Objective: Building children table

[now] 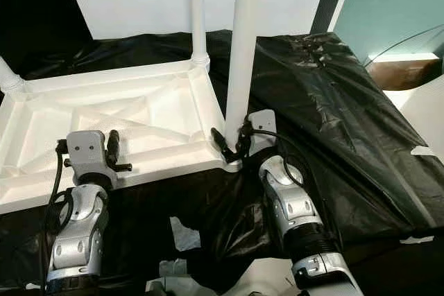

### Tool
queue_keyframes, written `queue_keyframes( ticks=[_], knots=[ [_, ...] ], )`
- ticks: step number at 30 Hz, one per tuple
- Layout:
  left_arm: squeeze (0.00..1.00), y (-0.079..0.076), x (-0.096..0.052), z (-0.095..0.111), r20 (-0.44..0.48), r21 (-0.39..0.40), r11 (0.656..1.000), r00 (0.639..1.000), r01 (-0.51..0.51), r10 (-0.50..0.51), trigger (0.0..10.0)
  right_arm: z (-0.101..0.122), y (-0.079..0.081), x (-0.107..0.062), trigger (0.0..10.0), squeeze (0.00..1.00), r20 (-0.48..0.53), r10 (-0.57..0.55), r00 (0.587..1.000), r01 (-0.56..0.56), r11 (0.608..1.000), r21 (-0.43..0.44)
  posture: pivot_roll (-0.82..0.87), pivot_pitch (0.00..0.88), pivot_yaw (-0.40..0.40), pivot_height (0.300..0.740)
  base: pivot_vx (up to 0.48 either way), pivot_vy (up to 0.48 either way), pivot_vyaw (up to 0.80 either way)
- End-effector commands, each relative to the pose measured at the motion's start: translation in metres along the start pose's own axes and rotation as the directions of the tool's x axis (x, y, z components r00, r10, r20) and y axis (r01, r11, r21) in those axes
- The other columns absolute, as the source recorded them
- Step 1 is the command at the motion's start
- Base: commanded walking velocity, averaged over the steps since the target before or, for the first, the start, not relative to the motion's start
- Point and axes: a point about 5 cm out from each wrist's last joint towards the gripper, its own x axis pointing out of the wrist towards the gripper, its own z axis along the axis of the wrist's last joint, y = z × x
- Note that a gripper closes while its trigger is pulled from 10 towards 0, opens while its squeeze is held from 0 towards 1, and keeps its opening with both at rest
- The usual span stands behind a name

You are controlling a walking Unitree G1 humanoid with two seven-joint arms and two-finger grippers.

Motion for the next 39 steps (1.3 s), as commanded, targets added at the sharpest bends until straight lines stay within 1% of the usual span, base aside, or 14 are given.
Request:
queue_keyframes(
  ticks=[1, 5, 6, 7, 8, 12, 14, 19, 23, 24, 27, 28, 30, 39],
  knots=[
    [0.00, 0.004, -0.003, -0.004, -0.003, 0.006, 0.996, 0.996, -0.094, 0.094, 10.0, 0.000, -0.003, -0.007, 10.0, 0.00, 0.010, 0.000, 1.000, 0.000, 1.000, 0.005, 0.10, 0.057, -0.040, 0.740, 0.000, 0.000, 0.00],
    [0.00, 0.004, -0.011, -0.003, 0.001, 0.002, 0.995, 0.995, -0.095, 0.095, 10.0, 0.001, -0.010, -0.032, 10.0, 0.00, 0.017, -0.020, 1.000, 0.020, 1.000, -0.002, 0.10, 0.060, -0.034, 0.740, 0.000, 0.000, 0.00],
    [0.00, 0.004, -0.011, -0.003, 0.001, 0.002, 0.995, 0.995, -0.095, 0.095, 10.0, 0.001, -0.010, -0.032, 10.0, 0.00, 0.017, -0.020, 1.000, 0.020, 1.000, -0.002, 0.10, 0.060, -0.034, 0.740, 0.000, 0.000, 0.00],
    [0.00, 0.006, -0.014, -0.004, 0.003, 0.007, 0.995, 0.995, -0.104, 0.104, 10.0, -0.001, -0.016, -0.042, 10.0, 0.00, 0.012, -0.068, 0.998, 0.068, 0.998, -0.004, 0.10, 0.061, -0.034, 0.740, 0.000, 0.000, 0.00],
    [0.00, 0.006, -0.014, -0.004, 0.004, 0.010, 0.994, 0.994, -0.106, 0.106, 10.0, -0.002, -0.017, -0.044, 10.0, 0.00, 0.011, -0.078, 0.997, 0.078, 0.997, -0.005, 0.10, 0.061, -0.034, 0.740, 0.000, 0.000, 0.00],
    [0.00, 0.006, -0.015, -0.005, 0.001, 0.006, 0.995, 0.995, -0.103, 0.103, 10.0, -0.006, -0.013, -0.053, 10.0, 0.00, -0.006, -0.049, 0.999, 0.048, 0.999, -0.009, 0.10, 0.063, -0.032, 0.740, 0.000, 0.000, 0.00],
    [0.00, 0.005, -0.016, -0.002, 0.006, -0.003, 0.997, 0.997, -0.083, 0.083, 10.0, -0.009, -0.010, -0.066, 10.0, 0.00, -0.026, -0.004, 1.000, 0.004, 1.000, 0.011, 0.09, 0.067, -0.027, 0.740, 0.000, 0.000, 0.00],
    [0.00, 0.005, -0.018, -0.002, 0.007, 0.000, 0.996, 0.996, -0.085, 0.085, 10.0, -0.008, -0.013, -0.071, 10.0, 0.00, -0.032, -0.008, 0.999, 0.009, 1.000, 0.016, 0.09, 0.069, -0.020, 0.740, 0.000, 0.000, 0.00],
    [0.00, 0.007, -0.019, -0.001, 0.006, 0.010, 0.995, 0.995, -0.097, 0.097, 10.0, -0.006, -0.016, -0.073, 10.0, 0.00, -0.032, -0.056, 0.998, 0.056, 0.998, -0.002, 0.09, 0.069, -0.020, 0.740, 0.000, 0.000, 0.00],
    [0.00, 0.009, -0.019, -0.001, 0.007, 0.013, 0.994, 0.994, -0.107, 0.107, 10.0, -0.006, -0.018, -0.075, 10.0, 0.00, -0.031, -0.100, 0.995, 0.099, 0.995, -0.006, 0.09, 0.070, -0.020, 0.740, 0.000, 0.000, 0.00],
    [0.00, 0.015, -0.019, 0.000, 0.009, 0.013, 0.989, 0.989, -0.146, 0.146, 10.0, -0.006, -0.030, -0.076, 10.0, 0.00, -0.025, -0.289, 0.957, 0.288, 0.957, -0.022, 0.09, 0.071, -0.022, 0.740, 0.000, 0.000, 0.00],
    [0.00, 0.015, -0.019, 0.000, 0.009, 0.013, 0.989, 0.989, -0.146, 0.146, 10.0, -0.006, -0.030, -0.076, 10.0, 0.00, -0.025, -0.289, 0.957, 0.288, 0.957, -0.022, 0.09, 0.071, -0.022, 0.740, 0.000, 0.000, 0.00],
    [0.00, 0.017, -0.018, -0.001, 0.007, 0.009, 0.986, 0.986, -0.165, 0.165, 10.0, -0.004, -0.037, -0.074, 10.0, 0.00, -0.015, -0.383, 0.924, 0.382, 0.923, -0.035, 0.09, 0.069, -0.022, 0.740, 0.000, 0.000, 0.00],
    [0.00, 0.020, -0.017, 0.000, 0.006, 0.007, 0.981, 0.981, -0.193, 0.193, 10.0, -0.004, -0.040, -0.075, 10.0, 0.00, -0.016, -0.462, 0.887, 0.461, 0.886, -0.041, 0.09, 0.069, -0.023, 0.740, 0.000, 0.000, 0.00]
  ],
)
